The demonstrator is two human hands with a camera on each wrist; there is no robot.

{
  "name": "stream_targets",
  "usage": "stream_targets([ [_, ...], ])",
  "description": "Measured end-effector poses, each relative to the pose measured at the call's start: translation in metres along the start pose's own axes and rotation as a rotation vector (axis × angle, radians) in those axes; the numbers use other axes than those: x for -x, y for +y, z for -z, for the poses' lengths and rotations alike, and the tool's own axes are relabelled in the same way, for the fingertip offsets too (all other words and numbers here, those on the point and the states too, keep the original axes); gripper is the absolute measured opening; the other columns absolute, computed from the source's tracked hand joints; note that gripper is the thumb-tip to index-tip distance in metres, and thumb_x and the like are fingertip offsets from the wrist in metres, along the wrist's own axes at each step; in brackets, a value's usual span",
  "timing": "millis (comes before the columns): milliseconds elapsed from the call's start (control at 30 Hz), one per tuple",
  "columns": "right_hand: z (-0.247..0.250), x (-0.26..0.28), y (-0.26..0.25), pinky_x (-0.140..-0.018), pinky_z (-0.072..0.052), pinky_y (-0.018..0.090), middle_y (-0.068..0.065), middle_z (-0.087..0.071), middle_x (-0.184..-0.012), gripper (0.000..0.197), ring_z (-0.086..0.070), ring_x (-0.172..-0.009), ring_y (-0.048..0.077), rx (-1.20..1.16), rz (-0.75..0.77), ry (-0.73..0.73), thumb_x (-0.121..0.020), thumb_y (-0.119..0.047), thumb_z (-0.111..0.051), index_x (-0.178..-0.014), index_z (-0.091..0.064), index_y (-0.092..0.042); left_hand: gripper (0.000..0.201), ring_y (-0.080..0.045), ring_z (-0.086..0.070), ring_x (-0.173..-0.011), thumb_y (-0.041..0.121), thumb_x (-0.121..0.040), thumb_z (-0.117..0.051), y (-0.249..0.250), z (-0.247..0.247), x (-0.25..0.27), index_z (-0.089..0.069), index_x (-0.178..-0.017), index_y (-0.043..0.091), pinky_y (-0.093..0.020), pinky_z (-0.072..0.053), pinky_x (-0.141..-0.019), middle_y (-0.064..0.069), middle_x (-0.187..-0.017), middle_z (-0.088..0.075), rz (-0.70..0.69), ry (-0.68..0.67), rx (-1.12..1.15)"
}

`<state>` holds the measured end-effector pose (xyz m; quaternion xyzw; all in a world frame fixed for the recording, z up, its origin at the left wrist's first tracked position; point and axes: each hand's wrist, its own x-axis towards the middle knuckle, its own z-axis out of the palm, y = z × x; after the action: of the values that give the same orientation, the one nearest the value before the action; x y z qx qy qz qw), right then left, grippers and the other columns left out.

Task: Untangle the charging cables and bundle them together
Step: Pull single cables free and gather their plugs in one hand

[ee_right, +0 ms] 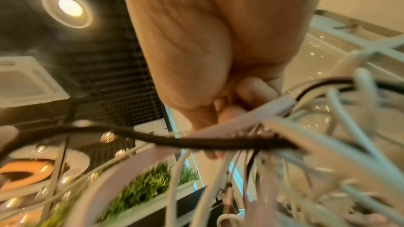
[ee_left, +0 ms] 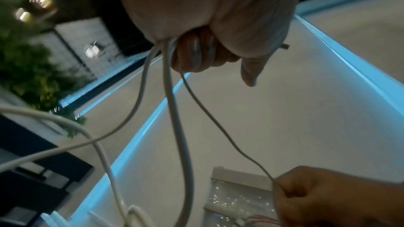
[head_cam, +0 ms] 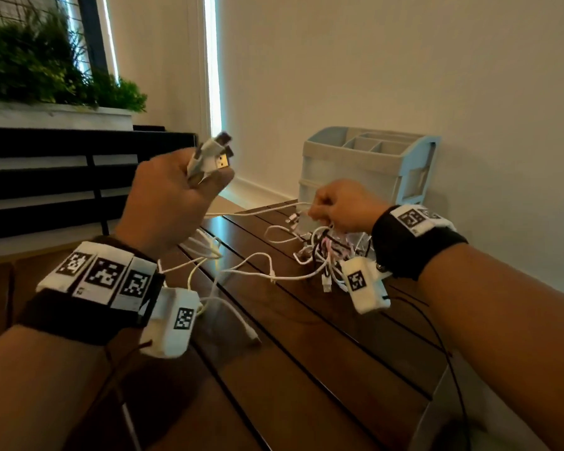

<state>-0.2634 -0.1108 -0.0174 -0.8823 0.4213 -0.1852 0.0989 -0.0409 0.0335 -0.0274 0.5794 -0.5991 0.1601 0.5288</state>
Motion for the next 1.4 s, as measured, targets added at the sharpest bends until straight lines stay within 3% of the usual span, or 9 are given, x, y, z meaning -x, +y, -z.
stream_targets([
  [200,-0.003,0.01,-0.022,-0.067,-0.05,0.034,0.003,-0.068,-0.077,0.013,-0.063,-0.068,0.02,0.14,0.046,-0.084,-0.092,-0.018,-0.059,-0.087,-0.065,-0.007,0.033,-0.026,-0.054,-0.067,0.039,-0.093,-0.049,0.002,-0.002,0.0,-0.064,-0.083,0.012,-0.035,-0.039,-0.059,-0.004,-0.07,-0.059,0.023,0.03,-0.056],
  [400,-0.009,0.014,-0.023,-0.038,-0.045,0.021,0.011,-0.057,-0.067,0.013,-0.058,-0.048,0.017,-0.702,-0.175,-0.078,-0.097,-0.003,-0.049,-0.085,-0.05,-0.007,0.04,-0.018,-0.051,-0.056,0.042,-0.081,-0.041,0.02,-0.004,0.004,-0.071,-0.078,0.016,-0.032,-0.032,-0.053,0.007,-0.055,-0.053,0.056,-0.137,-0.065],
  [567,-0.002,0.011,-0.003,-0.045,-0.05,0.03,0.007,-0.06,-0.067,0.006,-0.057,-0.049,0.017,-0.265,-0.15,-0.067,-0.094,-0.007,-0.055,-0.088,-0.056,-0.009,0.038,-0.02,-0.054,-0.053,0.034,-0.093,-0.045,0.004,0.023,-0.011,-0.071,-0.078,0.012,-0.027,-0.035,-0.044,-0.011,-0.068,-0.065,0.049,-0.051,-0.116],
  [700,0.005,-0.004,0.004,-0.061,-0.055,0.04,0.004,-0.062,-0.079,0.017,-0.063,-0.063,0.01,-0.223,-0.102,0.344,-0.094,-0.014,-0.055,-0.078,-0.049,-0.016,0.045,-0.028,-0.05,-0.057,0.039,-0.09,-0.043,-0.002,0.036,-0.014,-0.072,-0.086,0.005,-0.032,-0.033,-0.056,-0.015,-0.068,-0.063,-0.052,-0.022,-0.292],
  [900,0.015,0.016,-0.023,-0.058,-0.044,0.024,-0.001,-0.065,-0.065,0.015,-0.055,-0.054,0.007,-0.023,0.14,0.072,-0.09,-0.025,-0.065,-0.084,-0.064,-0.012,0.05,-0.034,-0.054,-0.063,0.047,-0.092,-0.042,-0.001,0.035,-0.015,-0.069,-0.082,0.006,-0.035,-0.039,-0.056,-0.016,-0.068,-0.06,-0.004,-0.045,-0.264],
  [1100,0.009,0.023,-0.051,-0.072,-0.047,0.03,-0.001,-0.061,-0.072,0.015,-0.058,-0.073,0.016,0.07,0.324,-0.02,-0.089,-0.025,-0.066,-0.093,-0.067,-0.01,0.024,-0.009,-0.05,-0.053,0.034,-0.094,-0.056,0.029,-0.008,0.006,-0.073,-0.096,0.017,-0.026,-0.036,-0.05,-0.004,-0.068,-0.065,0.038,-0.277,0.013],
  [1200,0.008,0.026,-0.053,-0.055,-0.046,0.018,0.001,-0.063,-0.069,0.008,-0.056,-0.056,0.003,-0.081,0.369,-0.001,-0.09,-0.012,-0.062,-0.09,-0.067,-0.007,0.02,-0.002,-0.055,-0.068,0.03,-0.093,-0.058,0.029,-0.027,0.017,-0.07,-0.108,0.023,-0.021,-0.04,-0.058,0.006,-0.078,-0.065,0.007,-0.427,0.001],
  [1300,0.005,0.026,-0.049,-0.05,-0.04,0.012,-0.006,-0.059,-0.063,0.01,-0.052,-0.049,-0.002,-0.158,0.376,-0.04,-0.088,-0.004,-0.059,-0.083,-0.065,-0.011,0.008,-0.01,-0.056,-0.065,0.028,-0.092,-0.061,0.028,-0.039,0.024,-0.068,-0.091,0.025,-0.024,-0.042,-0.058,0.007,-0.071,-0.062,0.044,-0.5,0.032],
  [1400,0.001,0.025,-0.044,-0.052,-0.05,0.025,-0.008,-0.06,-0.061,0.009,-0.055,-0.05,0.004,-0.171,0.344,-0.128,-0.092,-0.017,-0.059,-0.084,-0.061,-0.02,0.012,-0.013,-0.057,-0.064,0.024,-0.091,-0.062,0.025,-0.036,0.023,-0.069,-0.081,0.022,-0.032,-0.049,-0.062,0.003,-0.068,-0.063,0.037,-0.482,-0.02],
])
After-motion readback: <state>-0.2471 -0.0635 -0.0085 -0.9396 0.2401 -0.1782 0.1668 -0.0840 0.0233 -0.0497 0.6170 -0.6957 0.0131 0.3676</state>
